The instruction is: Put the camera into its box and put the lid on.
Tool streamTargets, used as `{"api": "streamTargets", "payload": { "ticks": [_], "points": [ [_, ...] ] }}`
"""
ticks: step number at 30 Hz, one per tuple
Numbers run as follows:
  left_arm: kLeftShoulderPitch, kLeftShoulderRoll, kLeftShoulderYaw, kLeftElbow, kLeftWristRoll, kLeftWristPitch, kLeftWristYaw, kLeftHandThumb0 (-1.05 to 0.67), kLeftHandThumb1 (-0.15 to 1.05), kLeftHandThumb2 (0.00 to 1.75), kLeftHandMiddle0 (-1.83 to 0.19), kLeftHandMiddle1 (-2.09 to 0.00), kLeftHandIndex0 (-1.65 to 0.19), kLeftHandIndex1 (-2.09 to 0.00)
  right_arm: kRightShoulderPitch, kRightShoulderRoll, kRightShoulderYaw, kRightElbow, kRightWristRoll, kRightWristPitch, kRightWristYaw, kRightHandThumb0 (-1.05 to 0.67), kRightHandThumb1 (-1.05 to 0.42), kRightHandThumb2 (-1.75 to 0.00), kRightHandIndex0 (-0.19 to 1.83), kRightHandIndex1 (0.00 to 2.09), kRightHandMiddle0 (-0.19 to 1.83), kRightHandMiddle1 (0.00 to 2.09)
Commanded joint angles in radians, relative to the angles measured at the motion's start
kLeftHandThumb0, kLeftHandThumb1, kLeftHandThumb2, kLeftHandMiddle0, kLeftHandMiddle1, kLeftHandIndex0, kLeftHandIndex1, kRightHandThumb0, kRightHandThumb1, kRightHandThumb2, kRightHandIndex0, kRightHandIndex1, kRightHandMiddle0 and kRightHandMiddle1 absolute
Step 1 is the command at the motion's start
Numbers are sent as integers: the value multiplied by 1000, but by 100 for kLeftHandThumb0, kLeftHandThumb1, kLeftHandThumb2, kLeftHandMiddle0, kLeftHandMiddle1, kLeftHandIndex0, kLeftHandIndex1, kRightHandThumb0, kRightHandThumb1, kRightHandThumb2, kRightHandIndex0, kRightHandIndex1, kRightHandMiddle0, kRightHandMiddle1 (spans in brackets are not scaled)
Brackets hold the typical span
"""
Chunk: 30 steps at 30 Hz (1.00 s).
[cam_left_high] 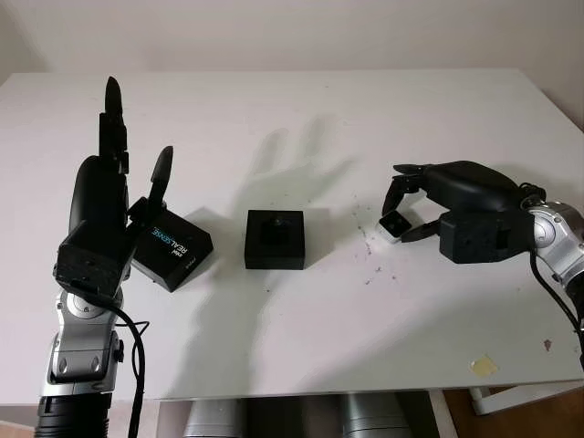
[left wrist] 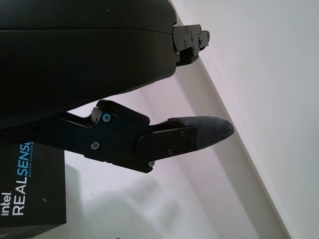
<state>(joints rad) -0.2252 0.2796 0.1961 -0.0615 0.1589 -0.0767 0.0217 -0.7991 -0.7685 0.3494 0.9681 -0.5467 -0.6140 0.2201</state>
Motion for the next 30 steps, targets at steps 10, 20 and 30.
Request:
{"api": "streamTargets", "payload": {
  "ticks": [10, 20, 30],
  "points": [
    [8, 5, -5, 0, 13, -5, 13, -56, 105, 56, 14, -5, 15, -5, 12, 20, -38, 10, 62, 17, 57, -44, -93, -5, 18, 5, 46, 124],
    [13, 10, -2, -8, 16, 11, 10, -59, 105, 55, 13, -6, 15, -5, 36, 32, -51, -1, 82, 12, 52, -42, -95, -6, 19, 6, 40, 134],
    [7, 20, 1, -1, 11, 3, 3, -59, 105, 55, 13, -5, 15, -5, 48, 38, -49, -6, 77, 5, 30, -42, -97, -6, 21, 6, 35, 140]
  ]
}}
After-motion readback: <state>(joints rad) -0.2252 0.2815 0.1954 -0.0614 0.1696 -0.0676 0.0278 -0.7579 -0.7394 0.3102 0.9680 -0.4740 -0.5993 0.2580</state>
